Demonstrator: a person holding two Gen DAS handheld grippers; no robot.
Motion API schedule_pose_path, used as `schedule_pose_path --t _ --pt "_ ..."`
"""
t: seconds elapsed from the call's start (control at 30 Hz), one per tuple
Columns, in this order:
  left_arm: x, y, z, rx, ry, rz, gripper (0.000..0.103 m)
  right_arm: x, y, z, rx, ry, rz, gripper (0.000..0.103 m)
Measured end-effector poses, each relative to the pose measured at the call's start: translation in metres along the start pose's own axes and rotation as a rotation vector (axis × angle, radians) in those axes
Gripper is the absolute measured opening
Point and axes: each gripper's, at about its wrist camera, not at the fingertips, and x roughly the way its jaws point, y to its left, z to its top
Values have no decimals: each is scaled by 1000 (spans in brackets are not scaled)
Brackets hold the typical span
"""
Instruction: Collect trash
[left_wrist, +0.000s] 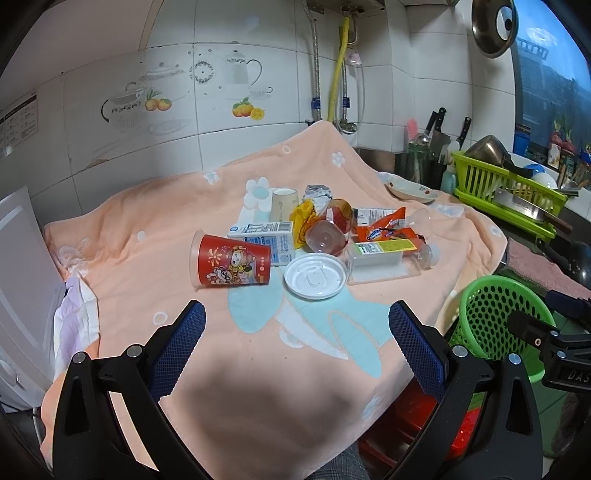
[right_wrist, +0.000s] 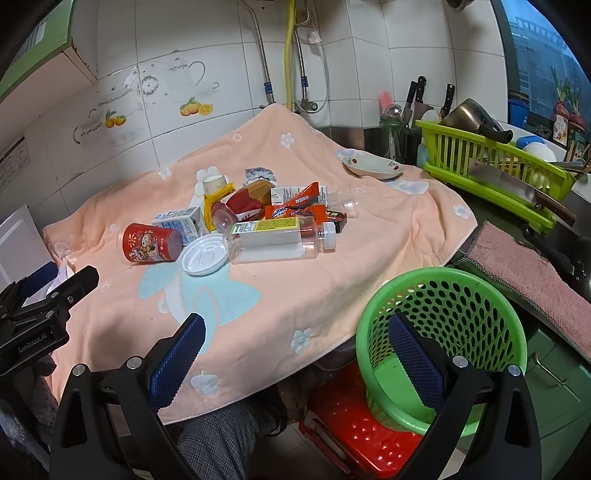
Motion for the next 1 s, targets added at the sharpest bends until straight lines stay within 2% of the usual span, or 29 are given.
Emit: schedule_pose_path --t 1.0 --pt "2 -4 5 -7 -10 -4 98 3 -4 1 7 9 4 96"
